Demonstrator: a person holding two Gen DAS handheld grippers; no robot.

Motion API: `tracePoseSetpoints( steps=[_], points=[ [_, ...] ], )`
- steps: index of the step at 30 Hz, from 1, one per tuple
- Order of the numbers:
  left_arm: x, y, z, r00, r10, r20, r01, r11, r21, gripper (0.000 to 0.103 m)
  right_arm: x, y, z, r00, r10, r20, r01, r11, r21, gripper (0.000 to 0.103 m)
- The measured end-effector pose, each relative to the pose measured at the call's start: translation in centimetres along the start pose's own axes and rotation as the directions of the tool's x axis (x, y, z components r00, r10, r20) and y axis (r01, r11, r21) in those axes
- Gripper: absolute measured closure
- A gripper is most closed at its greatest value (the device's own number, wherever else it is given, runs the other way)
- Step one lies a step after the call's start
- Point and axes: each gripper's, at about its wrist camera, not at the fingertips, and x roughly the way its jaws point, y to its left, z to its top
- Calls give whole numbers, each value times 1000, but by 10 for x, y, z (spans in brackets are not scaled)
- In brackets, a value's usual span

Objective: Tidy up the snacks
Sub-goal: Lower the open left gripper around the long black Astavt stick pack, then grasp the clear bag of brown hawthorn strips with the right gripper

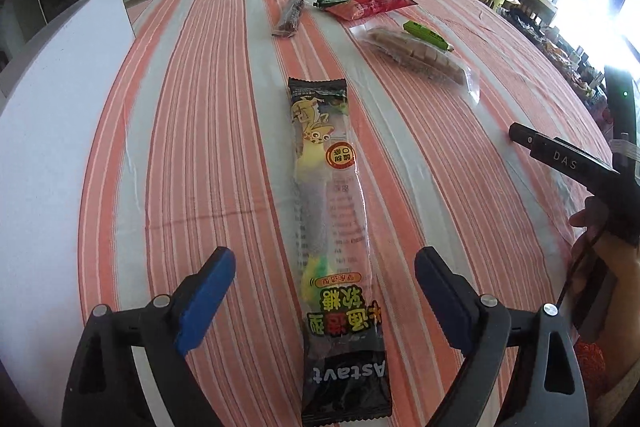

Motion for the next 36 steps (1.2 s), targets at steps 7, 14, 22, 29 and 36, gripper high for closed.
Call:
tracePoseSetpoints(
  steps=[7, 14, 22, 29, 36],
  points=[
    [17, 29, 18, 987, 149, 64, -145, 987, -65, 3, 0, 0, 0, 1000, 0, 0, 0, 1000, 0, 14],
    [21, 46, 17, 972, 186, 143, -169, 978, -119, 0, 1, 0, 0, 1000, 2, 0, -2, 1000, 1, 14],
    [21, 48, 19, 973, 180, 142, -163, 979, -123, 0, 2, 0, 0, 1000, 6, 1, -6, 1000, 4, 14],
    [21, 49, 19, 973, 180, 142, -163, 979, -123, 0, 1, 0, -1, 1000, 3, 0, -3, 1000, 2, 14],
    [21, 48, 19, 973, 180, 142, -163, 979, -123, 0, 1, 0, -1, 1000, 1, 0, -1, 1000, 1, 14]
  ],
)
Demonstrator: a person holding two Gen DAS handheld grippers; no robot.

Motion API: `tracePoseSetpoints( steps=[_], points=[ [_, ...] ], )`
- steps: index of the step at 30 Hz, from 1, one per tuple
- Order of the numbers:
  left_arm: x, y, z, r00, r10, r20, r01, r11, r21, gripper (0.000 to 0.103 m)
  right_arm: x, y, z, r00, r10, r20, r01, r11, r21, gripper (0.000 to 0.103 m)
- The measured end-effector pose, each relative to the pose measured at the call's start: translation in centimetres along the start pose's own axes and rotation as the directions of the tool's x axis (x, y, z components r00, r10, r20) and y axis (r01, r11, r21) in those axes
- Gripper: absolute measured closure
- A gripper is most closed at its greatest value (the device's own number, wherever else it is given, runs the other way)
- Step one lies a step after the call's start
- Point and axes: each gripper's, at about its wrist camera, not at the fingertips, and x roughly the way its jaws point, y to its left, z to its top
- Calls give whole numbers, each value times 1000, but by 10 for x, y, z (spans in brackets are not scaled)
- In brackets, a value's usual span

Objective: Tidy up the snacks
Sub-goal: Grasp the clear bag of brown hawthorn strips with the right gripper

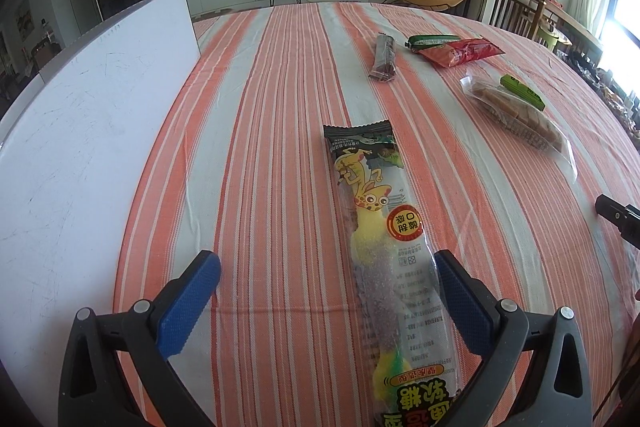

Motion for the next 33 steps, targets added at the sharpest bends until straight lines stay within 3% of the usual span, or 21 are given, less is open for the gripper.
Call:
tracePoseSetpoints(
  steps=[6, 9, 11, 13, 15, 19, 21, 23, 26, 28, 29, 32, 33],
  points=[
    [0, 0, 0, 1000, 0, 0, 0, 1000, 0, 0, 1, 1, -1, 1000, 2, -4, -2, 1000, -5, 13],
    [0, 0, 0, 1000, 0, 0, 0, 1000, 0, 0, -2, -2, -3, 999, 46, 1, -46, 999, 0, 10],
    [0, 0, 0, 1000, 0, 0, 0, 1000, 0, 0, -7, -5, -6, 993, 119, -1, -119, 993, -26, 10],
    [0, 0, 0, 1000, 0, 0, 0, 1000, 0, 0, -10, -10, -3, 973, 230, -29, -231, 971, -54, 10],
    [0, 0, 0, 1000, 0, 0, 0, 1000, 0, 0, -13, -13, 7, 939, 342, -35, -344, 938, -39, 12],
    [0, 0, 0, 1000, 0, 0, 0, 1000, 0, 0, -15, 20, 48, 896, 439, -63, -443, 884, -149, 12],
    [0, 0, 0, 1000, 0, 0, 0, 1000, 0, 0, -2, 44, 69, 887, 446, -119, -461, 862, -210, 12],
    [0, 0, 0, 1000, 0, 0, 0, 1000, 0, 0, 18, 64, 86, 891, 422, -165, -451, 863, -228, 12],
    [0, 0, 0, 1000, 0, 0, 0, 1000, 0, 0, 53, 82, 99, 904, 372, -210, -412, 889, -198, 12],
    [0, 0, 0, 1000, 0, 0, 0, 1000, 0, 0, 66, 88, 99, 894, 383, -234, -422, 895, -147, 12],
    [0, 0, 0, 1000, 0, 0, 0, 1000, 0, 0, 65, 90, 97, 881, 412, -234, -445, 888, -114, 12],
    [0, 0, 0, 1000, 0, 0, 0, 1000, 0, 0, 47, 100, 90, 762, 574, -299, -619, 782, -76, 14],
    [0, 0, 0, 1000, 0, 0, 0, 1000, 0, 0, 39, 104, 87, 760, 574, -306, -626, 772, -108, 14]
  ],
)
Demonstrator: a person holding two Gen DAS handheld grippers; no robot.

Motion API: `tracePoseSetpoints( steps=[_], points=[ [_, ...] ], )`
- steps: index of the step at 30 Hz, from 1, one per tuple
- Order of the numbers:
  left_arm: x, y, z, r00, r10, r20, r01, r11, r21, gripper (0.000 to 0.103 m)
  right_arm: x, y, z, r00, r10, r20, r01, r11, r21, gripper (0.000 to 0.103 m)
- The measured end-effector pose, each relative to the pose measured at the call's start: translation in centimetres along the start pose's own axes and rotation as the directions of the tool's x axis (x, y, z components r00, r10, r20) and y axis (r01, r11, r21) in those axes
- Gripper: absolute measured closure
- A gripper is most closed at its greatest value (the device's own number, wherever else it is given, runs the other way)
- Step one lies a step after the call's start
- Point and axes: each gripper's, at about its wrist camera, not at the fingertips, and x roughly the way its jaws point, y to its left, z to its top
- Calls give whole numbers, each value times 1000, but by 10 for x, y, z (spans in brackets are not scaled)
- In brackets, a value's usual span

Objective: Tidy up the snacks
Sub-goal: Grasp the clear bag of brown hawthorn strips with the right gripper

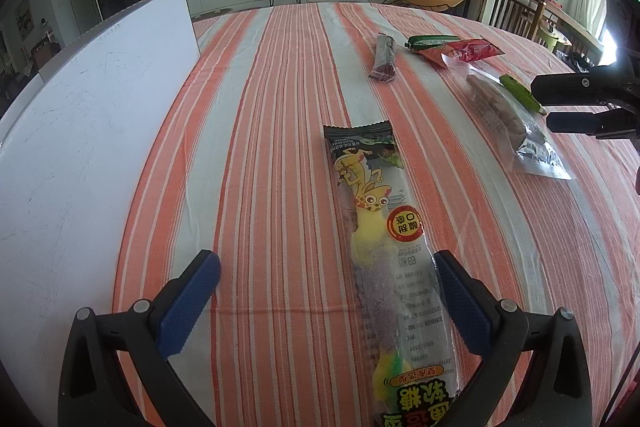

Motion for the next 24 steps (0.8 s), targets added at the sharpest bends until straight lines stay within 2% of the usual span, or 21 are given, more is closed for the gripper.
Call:
tracePoseSetpoints(
  steps=[3, 5, 7, 9, 11, 13, 15, 16, 19, 21, 22, 23, 24],
  points=[
    [0, 0, 0, 1000, 0, 0, 0, 1000, 0, 0, -6, 17, -1, 991, -126, 37, 128, 991, -48, 11],
    [0, 0, 0, 1000, 0, 0, 0, 1000, 0, 0, 7, 16, 5, 985, -171, -6, 171, 985, 12, 12],
    [0, 0, 0, 1000, 0, 0, 0, 1000, 0, 0, 22, 5, 14, 967, -248, -55, 253, 963, 91, 12],
    [0, 1, 0, 1000, 0, 0, 0, 1000, 0, 0, 35, 2, 18, 951, -300, -73, 307, 944, 118, 10],
    [0, 0, 0, 1000, 0, 0, 0, 1000, 0, 0, 47, 16, 17, 918, -394, -48, 396, 916, 59, 10],
    [0, 0, 1, 1000, 0, 0, 0, 1000, 0, 0, 55, 27, 12, 876, -482, -26, 482, 876, -14, 14],
    [0, 0, 1, 1000, 0, 0, 0, 1000, 0, 0, 46, 31, 5, 890, -456, -3, 456, 890, -13, 29],
    [0, 0, 1, 1000, 0, 0, 0, 1000, 0, 0, 41, 34, 3, 896, -444, -14, 443, 896, -33, 47],
    [0, 0, 1, 1000, 0, 0, 0, 1000, 0, 0, 24, 34, -15, 916, -394, -78, 390, 919, -53, 50],
    [0, 0, 1, 1000, 0, 0, 0, 1000, 0, 0, -1, 34, -38, 921, -385, -59, 382, 922, -56, 50],
    [0, 1, 1, 1000, 0, 0, 0, 1000, 0, 0, -13, 37, -52, 914, -405, -25, 403, 913, -62, 50],
    [0, 1, 1, 1000, 0, 0, 0, 1000, 0, 0, -26, 39, -65, 895, -445, 16, 445, 892, -76, 49],
    [0, 1, 1, 1000, 0, 0, 0, 1000, 0, 0, -36, 39, -79, 863, -502, 65, 506, 858, -85, 49]
  ],
)
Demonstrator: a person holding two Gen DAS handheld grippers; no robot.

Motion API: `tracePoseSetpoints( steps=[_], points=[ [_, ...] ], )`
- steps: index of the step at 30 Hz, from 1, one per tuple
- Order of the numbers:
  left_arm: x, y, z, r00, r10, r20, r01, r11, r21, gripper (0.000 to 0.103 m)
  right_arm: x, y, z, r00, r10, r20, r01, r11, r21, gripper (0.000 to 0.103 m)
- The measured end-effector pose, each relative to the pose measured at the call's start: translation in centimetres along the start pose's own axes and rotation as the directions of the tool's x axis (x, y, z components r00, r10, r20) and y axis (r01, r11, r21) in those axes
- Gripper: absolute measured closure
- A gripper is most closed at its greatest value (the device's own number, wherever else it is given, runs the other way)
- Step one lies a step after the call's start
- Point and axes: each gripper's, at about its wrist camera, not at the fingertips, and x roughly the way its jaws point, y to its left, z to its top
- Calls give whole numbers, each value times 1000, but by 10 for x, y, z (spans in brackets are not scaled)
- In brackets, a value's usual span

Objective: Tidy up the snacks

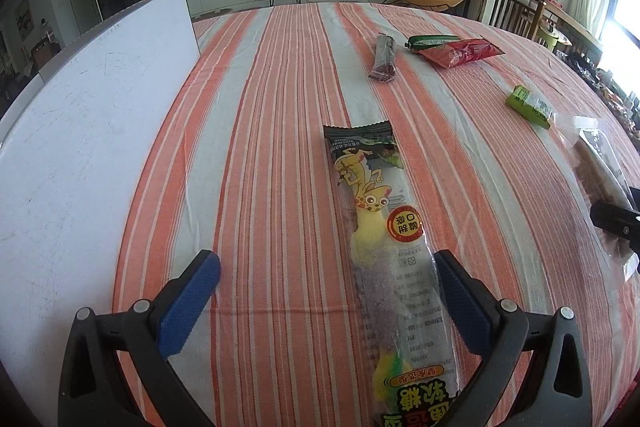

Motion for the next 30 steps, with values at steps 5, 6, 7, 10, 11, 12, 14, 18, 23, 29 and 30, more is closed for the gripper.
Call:
tracePoseSetpoints(
  steps=[5, 6, 7, 10, 11, 12, 14, 18, 23, 29, 30],
  points=[
    [0, 0, 0, 1000, 0, 0, 0, 1000, 0, 0, 8, -41, -52, 995, -80, 53, 70, 985, 157, 24],
    [0, 0, 0, 1000, 0, 0, 0, 1000, 0, 0, 10, -49, -55, 996, -63, 70, 47, 977, 207, 20],
    [0, 0, 0, 1000, 0, 0, 0, 1000, 0, 0, 9, -54, -58, 994, -61, 96, 37, 971, 238, 14],
    [0, 0, 0, 1000, 0, 0, 0, 1000, 0, 0, 12, -50, -54, 991, -73, 108, 47, 974, 223, 12],
    [0, 0, 0, 1000, 0, 0, 0, 1000, 0, 0, 14, -47, -53, 991, -75, 108, 50, 975, 218, 11],
    [0, 0, 1, 1000, 0, 0, 0, 1000, 0, 0, 14, -46, -53, 991, -72, 109, 47, 975, 219, 11],
    [0, 0, 0, 1000, 0, 0, 0, 1000, 0, 0, 14, -47, -53, 991, -72, 111, 46, 975, 219, 11],
    [0, 0, 0, 1000, 0, 0, 0, 1000, 0, 0, 13, -47, -56, 991, -72, 111, 46, 975, 219, 11],
    [0, 0, 0, 1000, 0, 0, 0, 1000, 0, 0, 14, -47, -55, 991, -72, 111, 46, 975, 219, 11],
    [0, 0, 1, 1000, 0, 0, 0, 1000, 0, 0, 14, -47, -55, 991, -72, 112, 46, 975, 218, 11],
    [0, 0, 0, 1000, 0, 0, 0, 1000, 0, 0, 14, -47, -55, 991, -72, 112, 46, 975, 218, 11]
  ],
)
